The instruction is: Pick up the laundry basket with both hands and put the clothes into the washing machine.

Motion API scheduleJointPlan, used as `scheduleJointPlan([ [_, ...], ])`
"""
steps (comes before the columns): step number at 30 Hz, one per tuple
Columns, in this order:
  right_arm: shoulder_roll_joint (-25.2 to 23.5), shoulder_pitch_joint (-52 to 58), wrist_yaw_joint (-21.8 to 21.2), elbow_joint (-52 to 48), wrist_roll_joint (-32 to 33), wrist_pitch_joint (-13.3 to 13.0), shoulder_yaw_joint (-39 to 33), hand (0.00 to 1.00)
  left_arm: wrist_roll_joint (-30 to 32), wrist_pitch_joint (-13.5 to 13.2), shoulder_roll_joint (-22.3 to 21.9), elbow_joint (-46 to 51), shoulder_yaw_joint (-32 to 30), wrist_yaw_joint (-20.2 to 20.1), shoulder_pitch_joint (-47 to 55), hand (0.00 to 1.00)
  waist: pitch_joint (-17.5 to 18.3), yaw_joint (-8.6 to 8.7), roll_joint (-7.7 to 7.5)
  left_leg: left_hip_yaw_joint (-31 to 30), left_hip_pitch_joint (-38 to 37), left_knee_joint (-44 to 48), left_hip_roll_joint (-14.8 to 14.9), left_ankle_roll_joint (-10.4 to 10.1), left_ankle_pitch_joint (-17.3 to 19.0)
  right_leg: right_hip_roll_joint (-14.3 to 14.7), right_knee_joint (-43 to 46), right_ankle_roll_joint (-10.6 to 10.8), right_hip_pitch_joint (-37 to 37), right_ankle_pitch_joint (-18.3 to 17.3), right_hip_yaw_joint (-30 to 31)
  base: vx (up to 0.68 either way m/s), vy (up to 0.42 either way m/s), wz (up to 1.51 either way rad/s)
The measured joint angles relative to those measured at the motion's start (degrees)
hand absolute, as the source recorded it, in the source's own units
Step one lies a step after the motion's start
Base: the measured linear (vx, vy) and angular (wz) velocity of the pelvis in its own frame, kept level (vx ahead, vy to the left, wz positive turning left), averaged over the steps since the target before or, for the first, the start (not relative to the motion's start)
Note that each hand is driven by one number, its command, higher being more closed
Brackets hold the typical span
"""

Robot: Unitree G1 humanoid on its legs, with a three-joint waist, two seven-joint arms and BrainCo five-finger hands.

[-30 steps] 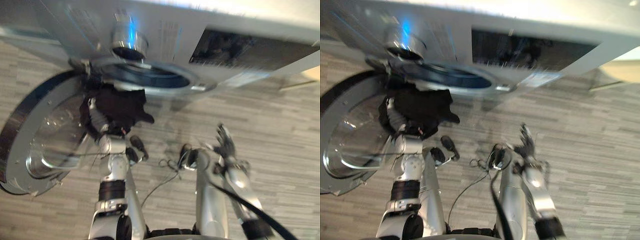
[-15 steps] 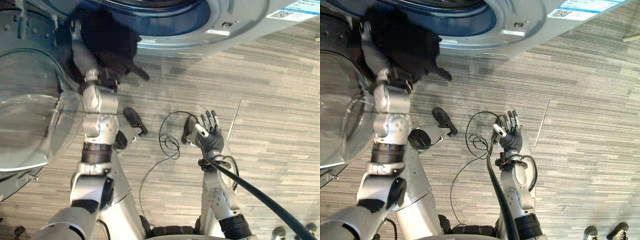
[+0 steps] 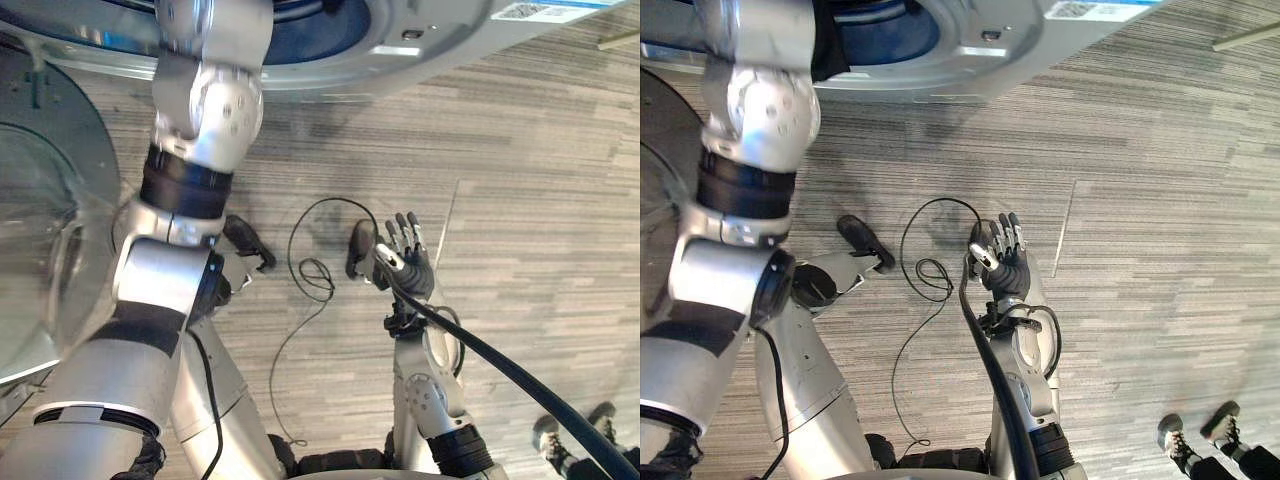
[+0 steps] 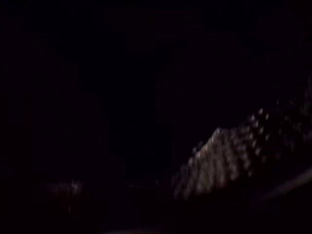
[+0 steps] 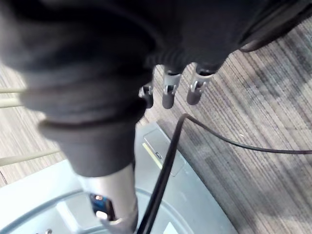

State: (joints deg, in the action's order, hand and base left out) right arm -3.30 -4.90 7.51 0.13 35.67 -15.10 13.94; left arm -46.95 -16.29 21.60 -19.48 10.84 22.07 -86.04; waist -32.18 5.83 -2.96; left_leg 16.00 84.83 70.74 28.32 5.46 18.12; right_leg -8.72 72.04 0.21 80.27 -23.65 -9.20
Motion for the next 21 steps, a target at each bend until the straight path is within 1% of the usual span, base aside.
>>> scheduleJointPlan([
  [1,-0.07,-1.19,0.11,-0.42,0.29,-0.1,0.33,0.0,-2.13,0.42,1.56,-3.24,1.02,0.82,-4.3,1.0,-0.02,0.08,-0.7,-0.03,2.13,-0.06,0.75,-0.09,-0.11,0.62,-0.65,-0.07,1.84,0.77,-0.27,-0.03,-0.009,-0.18],
  [2,-0.06,-1.33,0.11,-0.58,0.3,-0.1,0.42,0.0,-2.28,0.58,1.71,-3.69,1.01,0.96,-5.03,1.0,0.0,0.2,-0.78,-0.07,2.54,-0.07,0.74,-0.11,-0.12,0.62,-0.72,-0.08,2.2,0.85,-0.33,-0.04,0.0,-0.17],
  [3,-0.05,-1.48,0.22,-1.28,0.28,-0.08,0.68,0.0,-3.8,0.74,2.13,-4.52,0.99,1.56,-6.87,0.0,-0.02,0.52,-0.94,-0.07,3.52,-0.07,0.74,0.41,-0.64,0.63,-0.84,-0.21,3.11,1.17,-0.4,-0.02,0.017,-0.07],
  [5,0.0,-1.53,0.67,-2.39,0.25,-0.09,1.25,0.0,-3.98,0.71,2.63,-6.82,0.89,3.01,-9.59,0.0,-0.04,1.32,-1.0,-0.15,4.66,0.07,0.75,0.51,-0.66,0.71,-1.33,0.05,3.85,1.7,-0.68,-0.01,0.035,-0.11],
  [6,0.0,-1.53,1.11,-2.4,0.27,-0.1,1.17,0.0,-2.06,1.52,2.66,-8.95,0.92,3.28,-10.19,0.0,-0.01,1.38,-1.04,-0.23,4.65,0.2,0.77,0.51,-0.66,0.73,-1.63,0.23,3.66,1.99,-0.81,0.0,0.034,-0.11],
  [7,0.0,-1.5,1.15,-2.37,0.26,-0.11,1.04,0.0,1.12,2.52,2.86,-10.26,0.98,3.19,-10.31,0.0,-0.01,1.41,-1.04,-0.33,4.61,0.19,0.79,0.52,-0.66,0.76,-1.92,0.25,3.44,2.06,-0.97,0.0,0.042,-0.1],
  [8,-0.01,-1.42,1.14,-2.35,0.27,-0.18,0.68,0.0,5.68,4.08,3.61,-13.14,2.14,2.95,-10.47,0.0,0.0,1.55,-1.05,-0.47,4.47,0.09,0.81,0.52,-0.66,0.76,-2.39,0.24,2.97,2.09,-1.3,0.0,0.0,0.0],
  [9,-0.03,-1.38,1.0,-2.28,0.28,-0.39,0.14,0.0,14.44,7.3,4.0,-16.15,3.27,2.21,-10.46,0.0,0.05,1.53,-1.14,-0.46,4.21,0.03,0.76,0.51,-0.66,0.7,-2.47,0.24,2.6,2.09,-1.42,0.0,0.0,0.0],
  [10,-0.04,-1.39,0.9,-2.16,0.28,-0.59,-0.1,0.0,20.58,9.32,4.04,-17.42,4.34,1.89,-10.46,0.0,0.06,1.48,-1.16,-0.46,4.12,-0.03,0.76,0.52,-0.66,0.68,-2.54,0.24,2.44,2.09,-1.51,-0.03,0.012,0.05],
  [11,-0.03,-1.32,0.37,-1.98,0.26,-0.92,-0.41,0.0,31.54,12.59,5.24,-19.28,7.66,1.76,-10.43,0.0,0.06,1.36,-1.16,-0.45,3.92,-0.31,0.72,0.52,-0.66,0.66,-2.75,0.24,2.16,2.09,-1.63,-0.03,-0.002,0.04],
  [12,-0.03,-1.28,-0.55,-1.53,0.25,-1.37,-0.58,0.0,44.42,15.5,6.71,-19.76,12.37,1.82,-9.8,0.0,0.06,1.26,-1.17,-0.33,3.58,-0.53,0.68,0.51,-0.66,0.64,-2.86,0.24,1.91,2.09,-1.63,-0.05,-0.012,0.04],
  [13,-0.02,-0.99,-1.97,-1.25,0.3,-2.2,-0.75,0.0,60.67,16.63,8.38,-19.8,17.23,1.73,-8.84,0.0,0.06,1.04,-1.17,-0.23,3.21,-0.67,0.66,0.51,-0.66,0.65,-2.9,0.24,1.72,2.09,-1.63,-0.04,-0.015,0.02],
  [14,-0.02,-0.86,-2.45,-1.24,0.32,-2.35,-0.8,0.0,64.15,16.7,8.9,-19.8,18.73,1.53,-8.64,0.0,0.06,1.02,-1.17,-0.24,3.15,-0.67,0.68,0.51,-0.66,0.65,-2.91,0.23,1.67,2.09,-1.62,-0.03,-0.013,0.0],
  [15,0.03,-0.26,-3.63,-1.31,0.66,-2.71,-1.05,0.0,74.19,16.71,10.26,-19.6,23.38,0.49,-7.86,0.0,0.06,1.02,-1.17,-0.26,3.0,-0.75,0.71,0.51,-0.66,0.61,-2.99,0.18,1.51,2.12,-1.59,-0.04,-0.005,-0.03],
  [16,0.29,0.43,-4.81,-1.57,2.61,-3.68,-1.14,0.0,81.59,16.63,11.21,-19.37,26.06,-0.67,-6.66,0.0,0.06,0.97,-1.17,-0.27,2.8,-0.88,0.76,0.51,-0.66,0.59,-3.19,0.07,1.32,2.18,-1.6,-0.04,-0.002,-0.03],
  [17,0.5,0.56,-5.26,-1.58,3.49,-4.11,-1.14,0.0,83.76,17.07,11.12,-19.33,26.35,-0.31,-5.96,0.0,0.06,1.01,-1.17,-0.27,2.69,-0.98,0.78,0.5,-0.66,0.59,-3.34,0.05,1.18,2.2,-1.62,-0.05,-0.003,-0.01],
  [18,1.04,0.78,-5.82,-1.58,5.46,-4.84,-1.48,0.0,87.19,17.32,11.65,-19.36,27.16,-1.18,-5.97,0.0,0.07,0.98,-1.18,-0.15,2.42,-1.31,0.73,0.5,-0.66,0.58,-3.61,0.05,0.94,2.24,-1.61,-0.03,-0.004,0.01],
  [19,1.75,0.8,-6.61,-1.58,6.73,-4.94,-1.98,0.0,89.39,17.28,12.51,-19.36,28.6,-2.07,-6.09,0.0,0.07,0.9,-1.18,0.1,2.17,-1.63,0.71,0.48,-0.67,0.58,-3.87,0.15,0.8,2.34,-1.59,-0.05,-0.011,0.02],
  [21,4.66,1.25,-7.86,-1.54,9.09,-4.92,-3.55,0.0,92.52,17.24,14.27,-19.36,31.29,-4.25,-6.39,0.0,0.07,0.4,-1.17,0.88,1.61,-2.28,0.68,0.6,-0.76,0.62,-4.57,0.33,0.69,2.66,-1.58,-0.04,-0.011,-0.01],
])
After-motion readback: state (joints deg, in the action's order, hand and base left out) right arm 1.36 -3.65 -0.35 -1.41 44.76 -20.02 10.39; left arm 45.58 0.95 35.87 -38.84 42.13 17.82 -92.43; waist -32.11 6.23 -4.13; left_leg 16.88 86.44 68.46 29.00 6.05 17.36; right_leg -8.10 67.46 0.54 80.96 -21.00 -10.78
